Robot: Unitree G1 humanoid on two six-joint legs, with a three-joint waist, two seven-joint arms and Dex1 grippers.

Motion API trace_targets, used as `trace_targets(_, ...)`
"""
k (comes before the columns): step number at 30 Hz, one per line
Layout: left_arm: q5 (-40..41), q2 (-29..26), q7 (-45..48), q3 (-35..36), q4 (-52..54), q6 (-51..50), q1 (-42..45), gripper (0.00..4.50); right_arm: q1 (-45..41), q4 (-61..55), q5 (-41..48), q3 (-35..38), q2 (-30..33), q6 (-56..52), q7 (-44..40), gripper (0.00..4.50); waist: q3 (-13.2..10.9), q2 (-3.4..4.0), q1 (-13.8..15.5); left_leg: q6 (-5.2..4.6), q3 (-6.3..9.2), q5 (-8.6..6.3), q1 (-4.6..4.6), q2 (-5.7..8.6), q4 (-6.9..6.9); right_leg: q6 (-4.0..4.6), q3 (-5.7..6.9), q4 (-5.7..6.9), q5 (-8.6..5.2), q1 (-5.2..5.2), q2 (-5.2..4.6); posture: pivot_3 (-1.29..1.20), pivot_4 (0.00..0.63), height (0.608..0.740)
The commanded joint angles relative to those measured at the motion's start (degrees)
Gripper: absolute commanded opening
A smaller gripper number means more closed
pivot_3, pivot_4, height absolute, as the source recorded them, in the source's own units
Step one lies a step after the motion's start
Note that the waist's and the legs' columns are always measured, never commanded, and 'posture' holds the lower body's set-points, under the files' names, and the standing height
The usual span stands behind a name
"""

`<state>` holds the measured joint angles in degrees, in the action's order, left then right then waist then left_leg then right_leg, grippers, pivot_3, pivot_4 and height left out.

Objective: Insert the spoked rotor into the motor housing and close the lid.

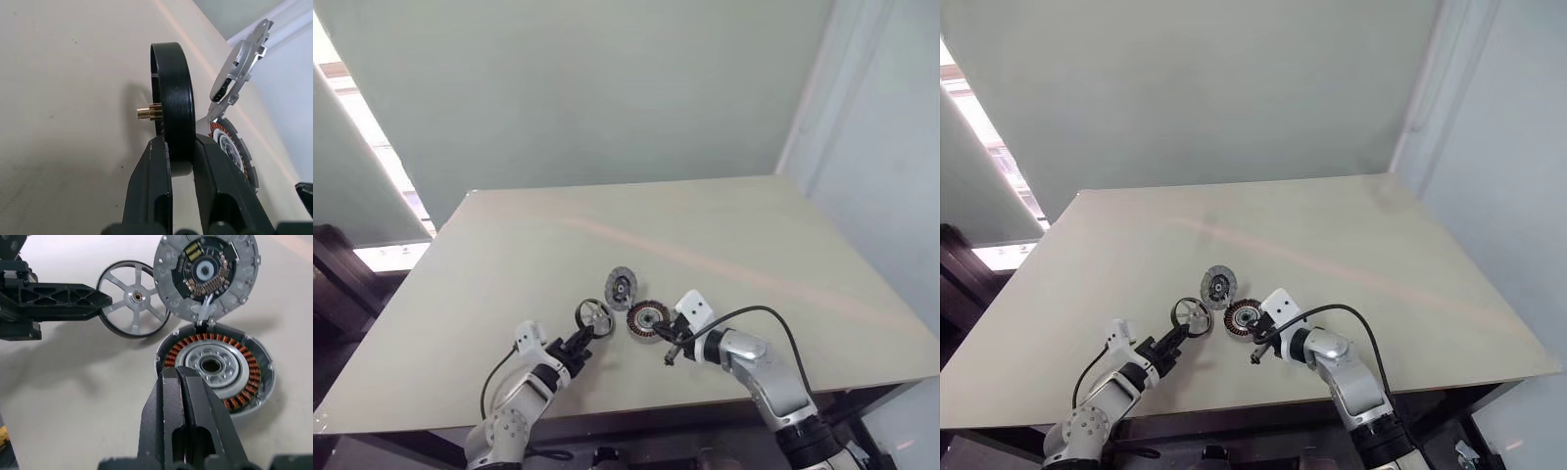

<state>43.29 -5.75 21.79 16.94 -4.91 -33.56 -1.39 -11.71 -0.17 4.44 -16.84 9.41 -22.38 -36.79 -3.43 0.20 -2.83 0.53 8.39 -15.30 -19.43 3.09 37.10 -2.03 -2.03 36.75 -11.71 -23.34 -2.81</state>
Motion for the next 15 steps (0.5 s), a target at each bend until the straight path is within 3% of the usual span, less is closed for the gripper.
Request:
trace_targets(1, 2.03, 0.36, -0.52, 2.72, 0.06, -0.20, -0.40, 0.26, -0.83, -2.40, 1.20, 0.62, -0.01, 0.51, 0.09, 0.00, 0.00, 0.00, -0.01, 0.00, 0.00, 0.00, 0.00, 0.00, 0.00, 0.00, 0.00, 0.00, 0.00, 0.00, 0.00, 0.00, 0.000, 0.740)
trace_targets(5, 8.30, 1.28, 0.70, 6.42, 1.58, -1.91, -2.28, 0.26, -0.91, -2.34, 1.60, 0.42, 0.41, 1.14, -0.49, 0.00, -0.01, -0.08, -0.02, 0.00, 0.00, -0.01, -0.06, -0.01, -0.05, -0.01, 0.00, -0.01, 0.00, -0.11, 0.00, 0.00, 0.000, 0.740)
trace_targets(11, 24.01, 1.90, -1.63, 13.85, 2.65, -10.75, -6.52, 0.26, -0.87, -2.43, 2.45, 0.79, 1.86, 2.09, -2.11, 0.00, -0.04, -0.12, 0.01, -0.01, 0.05, -0.04, -0.12, -0.03, -0.18, -0.13, 0.03, -0.08, 0.07, -0.20, -0.01, 0.00, 0.000, 0.740)
trace_targets(15, 28.58, 0.94, -0.51, 12.56, 6.23, -16.38, -10.58, 0.26, -0.55, -2.32, 2.59, 1.38, 3.30, 2.41, -2.81, 0.00, -0.09, -0.20, -0.01, 0.00, 0.00, -0.06, -0.12, -0.01, -0.14, 0.01, 0.01, -0.09, -0.03, -0.16, -0.03, 0.00, 0.000, 0.740)
